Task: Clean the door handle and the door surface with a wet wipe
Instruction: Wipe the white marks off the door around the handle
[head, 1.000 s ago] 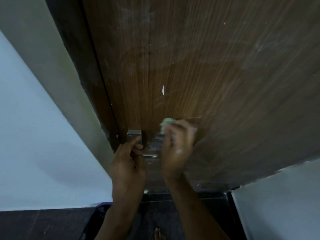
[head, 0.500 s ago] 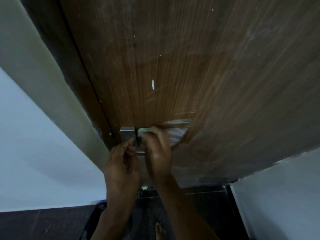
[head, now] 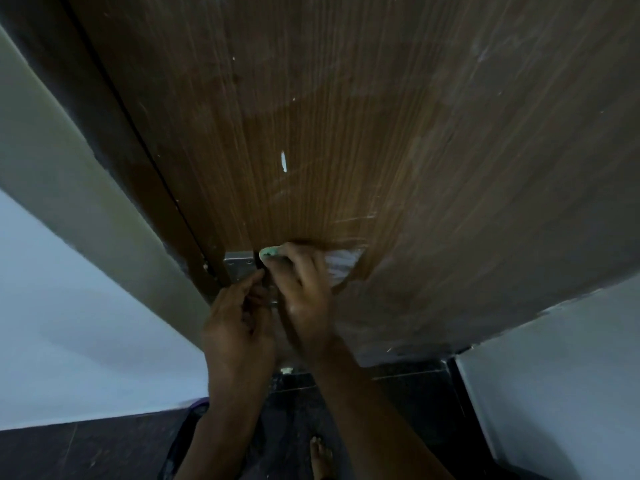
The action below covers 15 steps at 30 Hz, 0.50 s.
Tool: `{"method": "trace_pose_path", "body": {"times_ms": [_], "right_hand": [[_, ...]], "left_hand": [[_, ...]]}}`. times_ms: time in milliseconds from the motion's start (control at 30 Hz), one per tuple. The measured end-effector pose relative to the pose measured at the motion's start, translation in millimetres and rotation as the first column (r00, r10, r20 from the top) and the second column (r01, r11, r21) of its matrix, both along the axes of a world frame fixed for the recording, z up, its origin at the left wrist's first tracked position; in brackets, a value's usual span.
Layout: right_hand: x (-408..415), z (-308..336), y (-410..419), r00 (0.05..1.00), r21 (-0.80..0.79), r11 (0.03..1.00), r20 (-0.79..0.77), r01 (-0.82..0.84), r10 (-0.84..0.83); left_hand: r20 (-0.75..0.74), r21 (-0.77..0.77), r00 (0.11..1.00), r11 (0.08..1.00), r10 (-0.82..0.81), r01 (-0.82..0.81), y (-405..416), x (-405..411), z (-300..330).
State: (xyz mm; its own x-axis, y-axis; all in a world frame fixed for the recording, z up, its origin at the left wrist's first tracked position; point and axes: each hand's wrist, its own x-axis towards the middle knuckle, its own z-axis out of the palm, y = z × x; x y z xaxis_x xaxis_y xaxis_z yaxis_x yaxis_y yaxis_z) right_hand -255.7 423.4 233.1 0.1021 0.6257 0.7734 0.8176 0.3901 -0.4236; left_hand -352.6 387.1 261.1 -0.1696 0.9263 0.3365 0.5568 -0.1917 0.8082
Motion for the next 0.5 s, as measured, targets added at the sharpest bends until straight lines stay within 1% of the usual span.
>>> {"method": "trace_pose_path", "body": {"times_ms": [33,67,100,133,167,200,233,267,333,367,400,433,467,500], "right_hand": [[6.1,-4.0,0.0,1.0,0.0,1.0,-0.021,0.006,-0.006],[14.9,-6.0,-1.2,0.993,0.012,0.998,-0.098,0.063,-0.062],[24.7,-8.0,-3.1,0.965,0.017,0.986,-0.21,0.163,-0.156],[33.6,-10.1,-5.6,0.906,0.0,0.965,-0.344,0.264,-0.248],[39.3,-11.9,-8.3,0.824,-0.036,0.941,-0.472,0.336,-0.312],[40.3,-14.0,-9.9,0.76,-0.072,0.926,-0.549,0.371,-0.347],[35.6,-15.6,-9.8,0.735,-0.107,0.923,-0.574,0.37,-0.361],[26.1,-15.9,-9.0,0.769,-0.129,0.934,-0.537,0.332,-0.347],[-0.6,-14.3,-9.8,0.916,-0.179,0.973,-0.347,0.148,-0.203],[-10.9,-15.2,-10.3,0.96,-0.186,0.98,-0.255,0.067,-0.114],[-16.1,-15.1,-11.1,0.973,-0.18,0.983,-0.221,0.018,-0.058],[-15.5,-15.3,-10.6,0.969,-0.155,0.988,-0.243,0.01,-0.048],[-9.9,-13.6,-10.2,0.949,-0.128,0.991,-0.308,0.033,-0.072],[-0.8,-14.6,-10.6,0.905,-0.112,0.99,-0.408,0.084,-0.123]], "left_hand": [[-0.001,-0.002,1.0,1.0,-0.011,0.011,-1.4,0.2,-0.8],[0.002,-0.007,1.0,1.0,-0.018,0.018,-2.9,-0.3,-1.7],[0.006,-0.016,1.0,1.0,-0.022,0.022,-4.4,-1.3,-3.4],[0.007,-0.026,1.0,0.999,-0.021,0.021,-6.3,-2.4,-5.5],[0.009,-0.035,1.0,0.999,-0.016,0.016,-8.2,-3.3,-7.9],[0.012,-0.042,1.0,0.999,-0.008,0.008,-9.9,-3.7,-10.2],[0.011,-0.044,1.0,0.999,0.001,-0.001,-11.0,-4.1,-12.2],[0.006,-0.044,1.0,0.999,0.01,-0.01,-11.6,-4.8,-14.2],[0.004,-0.067,1.0,0.997,0.026,-0.025,-11.4,-6.4,-18.3],[0.005,-0.088,0.999,0.996,0.032,-0.031,-11.3,-7.5,-20.5],[0.002,-0.109,0.999,0.993,0.04,-0.039,-11.6,-8.7,-22.5],[-0.002,-0.124,0.999,0.991,0.05,-0.05,-12.1,-10.1,-23.7],[-0.003,-0.131,0.998,0.989,0.062,-0.062,-12.1,-11.4,-24.0],[-0.005,-0.135,0.997,0.988,0.074,-0.074,-11.7,-13.9,-24.1]]}}
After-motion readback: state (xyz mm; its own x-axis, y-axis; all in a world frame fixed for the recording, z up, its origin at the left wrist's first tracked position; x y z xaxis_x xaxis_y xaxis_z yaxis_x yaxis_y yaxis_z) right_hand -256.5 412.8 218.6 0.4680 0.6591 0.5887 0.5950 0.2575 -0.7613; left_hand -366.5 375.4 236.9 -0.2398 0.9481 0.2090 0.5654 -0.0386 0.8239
